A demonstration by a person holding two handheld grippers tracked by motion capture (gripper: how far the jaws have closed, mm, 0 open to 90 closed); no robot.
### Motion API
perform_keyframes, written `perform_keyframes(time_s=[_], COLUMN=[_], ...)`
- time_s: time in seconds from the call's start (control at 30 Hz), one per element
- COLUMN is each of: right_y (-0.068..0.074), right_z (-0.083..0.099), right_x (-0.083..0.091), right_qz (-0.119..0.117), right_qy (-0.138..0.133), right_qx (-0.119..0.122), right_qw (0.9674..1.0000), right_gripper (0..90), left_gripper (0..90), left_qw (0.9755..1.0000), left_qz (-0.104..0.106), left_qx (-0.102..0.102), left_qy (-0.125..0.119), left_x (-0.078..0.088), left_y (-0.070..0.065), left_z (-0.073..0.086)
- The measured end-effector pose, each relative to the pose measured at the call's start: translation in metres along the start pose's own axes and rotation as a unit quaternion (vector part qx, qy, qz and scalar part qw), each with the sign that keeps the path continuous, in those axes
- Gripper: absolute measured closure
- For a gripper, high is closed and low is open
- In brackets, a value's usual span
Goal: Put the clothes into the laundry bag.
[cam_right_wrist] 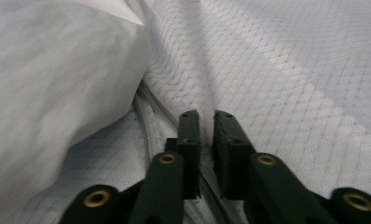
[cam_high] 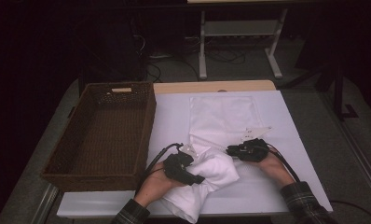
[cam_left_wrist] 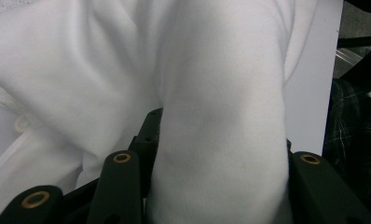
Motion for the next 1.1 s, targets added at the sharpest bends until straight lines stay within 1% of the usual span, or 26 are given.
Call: perform_keyframes(time_s=[0.03, 0.07, 0.13, 0.3, 0.37, 0.53, 0.7, 0.83, 0.97, 1.1], right_y=[-0.001, -0.001, -0.002, -0.011, -0.015, -0.021, -0.027, -0.031, -0.033, -0.040], right_z=[-0.002, -0.003, -0.006, -0.014, -0.020, -0.029, -0.031, -0.033, -0.037, -0.044], right_x=[-0.002, -0.002, -0.004, -0.002, 0.000, -0.002, -0.001, -0.002, 0.000, 0.003], right_qz=[0.002, 0.001, 0.001, 0.009, 0.009, 0.010, 0.015, 0.016, 0.017, 0.022], right_qy=[0.000, -0.002, -0.002, -0.020, -0.032, -0.041, -0.052, -0.055, -0.066, -0.078], right_qx=[-0.001, 0.000, 0.001, -0.014, -0.022, -0.025, -0.036, -0.038, -0.042, -0.045], right_qw=[1.0000, 1.0000, 1.0000, 0.9997, 0.9992, 0.9988, 0.9979, 0.9976, 0.9968, 0.9957], right_gripper=[85.2, 86.9, 88.1, 88.7, 88.7, 88.7, 88.5, 88.6, 88.6, 89.4], left_gripper=[54.4, 54.5, 54.4, 54.5, 54.5, 54.5, 54.5, 54.5, 54.5, 54.6], left_qw=[1.0000, 1.0000, 1.0000, 1.0000, 1.0000, 1.0000, 1.0000, 1.0000, 1.0000, 1.0000], left_qz=[0.000, 0.000, -0.002, -0.006, -0.006, -0.006, -0.006, -0.005, -0.005, -0.007], left_qx=[0.000, 0.000, -0.002, -0.004, -0.004, -0.004, -0.005, -0.004, -0.005, -0.006], left_qy=[0.000, 0.000, 0.000, 0.000, 0.000, 0.000, 0.001, 0.001, 0.001, 0.002], left_x=[0.000, 0.000, 0.000, 0.000, 0.000, 0.000, 0.000, 0.000, 0.000, 0.000], left_y=[0.000, 0.000, 0.000, -0.001, -0.001, -0.001, -0.001, -0.001, -0.001, -0.001], left_z=[0.000, 0.000, 0.000, 0.000, 0.000, 0.000, 0.000, 0.000, 0.000, 0.000])
Point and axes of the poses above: each handheld gripper's, and its own axes: x roughly backward along the jaws, z roughly out of its underside, y roughly to its left, the point moved 9 cm from there along -x, roughly forward along the jaws, and after that the axes turned 14 degrees about x, right-handed, at the moved point
